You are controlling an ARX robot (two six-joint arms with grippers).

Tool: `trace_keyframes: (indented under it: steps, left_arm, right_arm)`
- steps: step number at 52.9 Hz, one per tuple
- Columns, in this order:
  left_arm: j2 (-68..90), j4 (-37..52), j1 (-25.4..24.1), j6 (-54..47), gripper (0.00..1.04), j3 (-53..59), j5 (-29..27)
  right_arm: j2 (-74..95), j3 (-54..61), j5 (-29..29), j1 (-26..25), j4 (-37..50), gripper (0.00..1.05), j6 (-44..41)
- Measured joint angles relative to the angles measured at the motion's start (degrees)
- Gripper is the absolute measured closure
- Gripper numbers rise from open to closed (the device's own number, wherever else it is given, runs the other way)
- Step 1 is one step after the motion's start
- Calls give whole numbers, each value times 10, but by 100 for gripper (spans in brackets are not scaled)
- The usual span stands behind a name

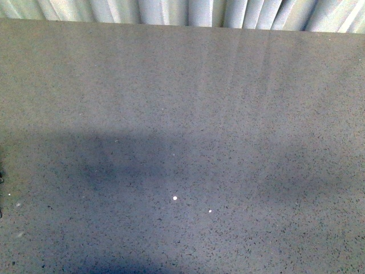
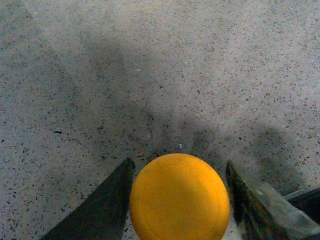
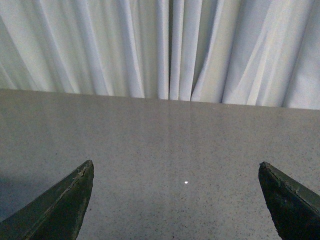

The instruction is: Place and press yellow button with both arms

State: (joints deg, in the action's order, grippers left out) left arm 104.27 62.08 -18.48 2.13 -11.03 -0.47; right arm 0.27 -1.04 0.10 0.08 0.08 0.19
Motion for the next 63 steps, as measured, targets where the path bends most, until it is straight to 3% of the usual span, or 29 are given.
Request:
trace_keyframes:
  steps: [5,9,28,36,41,50,57,63]
  left_arm:
    - [0,2,3,0,66,0,0]
    - [1,2,6,0,71,0,0]
    - [-11,-5,7,0,71,1,6]
    - [-120,-90,-33,-7,71,-3,16]
    - [-198,-151,-31,-7,71,-22,10]
    - [-260,-198,54,-1,71,-57,-28]
    - [-197,-172,219,27,71,-105,-87]
    - [-120,-149,316,50,71,-150,-117]
  right_arm:
    - [0,0,0,0,0,9,0]
    - [0,0,0,0,0,9,0]
    - [0,0,0,0,0,9,0]
    - [0,0,0,0,0,9,0]
    - [0,0,0,0,0,9,0]
    - [0,0,0,0,0,9,0]
    - [0,0,0,0,0,9,0]
    - [0,0,0,0,0,9,0]
